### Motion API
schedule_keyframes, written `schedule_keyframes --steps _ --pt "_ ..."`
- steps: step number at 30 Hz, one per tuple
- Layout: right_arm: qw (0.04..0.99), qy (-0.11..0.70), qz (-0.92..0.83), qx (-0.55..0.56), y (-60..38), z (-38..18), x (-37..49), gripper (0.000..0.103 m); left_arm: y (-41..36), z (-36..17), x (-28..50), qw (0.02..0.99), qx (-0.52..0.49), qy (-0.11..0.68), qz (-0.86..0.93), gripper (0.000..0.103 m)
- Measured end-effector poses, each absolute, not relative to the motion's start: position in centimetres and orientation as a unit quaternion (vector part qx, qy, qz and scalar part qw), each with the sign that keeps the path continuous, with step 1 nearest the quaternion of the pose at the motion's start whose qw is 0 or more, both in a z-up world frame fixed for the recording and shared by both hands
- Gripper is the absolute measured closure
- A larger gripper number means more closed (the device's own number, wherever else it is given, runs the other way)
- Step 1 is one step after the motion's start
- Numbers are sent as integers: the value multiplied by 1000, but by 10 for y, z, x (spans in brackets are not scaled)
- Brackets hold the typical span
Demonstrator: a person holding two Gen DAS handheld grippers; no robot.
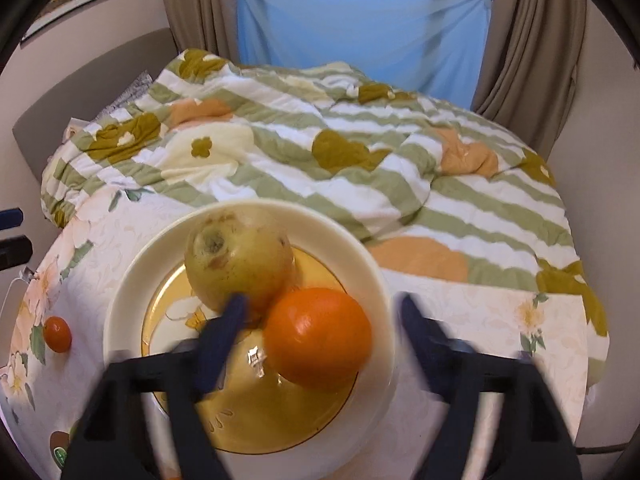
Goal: Organize fruits
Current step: 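Lower the orange into the bowl beside the pear and open the right tool, then move both tools back toward the remaining fruits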
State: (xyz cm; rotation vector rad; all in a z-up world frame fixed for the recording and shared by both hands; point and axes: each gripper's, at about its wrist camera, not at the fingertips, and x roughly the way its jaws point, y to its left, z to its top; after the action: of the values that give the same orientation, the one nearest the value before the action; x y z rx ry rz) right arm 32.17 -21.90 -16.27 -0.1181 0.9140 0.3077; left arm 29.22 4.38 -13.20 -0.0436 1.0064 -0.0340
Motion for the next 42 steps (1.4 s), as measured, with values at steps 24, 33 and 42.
schedule_keyframes --steps 24,33,42 --pt "922 370 111 -28 -239 -27 225 0 42 -22 199 925 -10 380 0 0" --pt "936 349 36 -17 -248 -7 137 0 44 -6 140 940 -8 340 -31 0" --pt "936 351 -20 -6 -258 -23 63 0 38 -28 91 935 -4 345 -78 0"
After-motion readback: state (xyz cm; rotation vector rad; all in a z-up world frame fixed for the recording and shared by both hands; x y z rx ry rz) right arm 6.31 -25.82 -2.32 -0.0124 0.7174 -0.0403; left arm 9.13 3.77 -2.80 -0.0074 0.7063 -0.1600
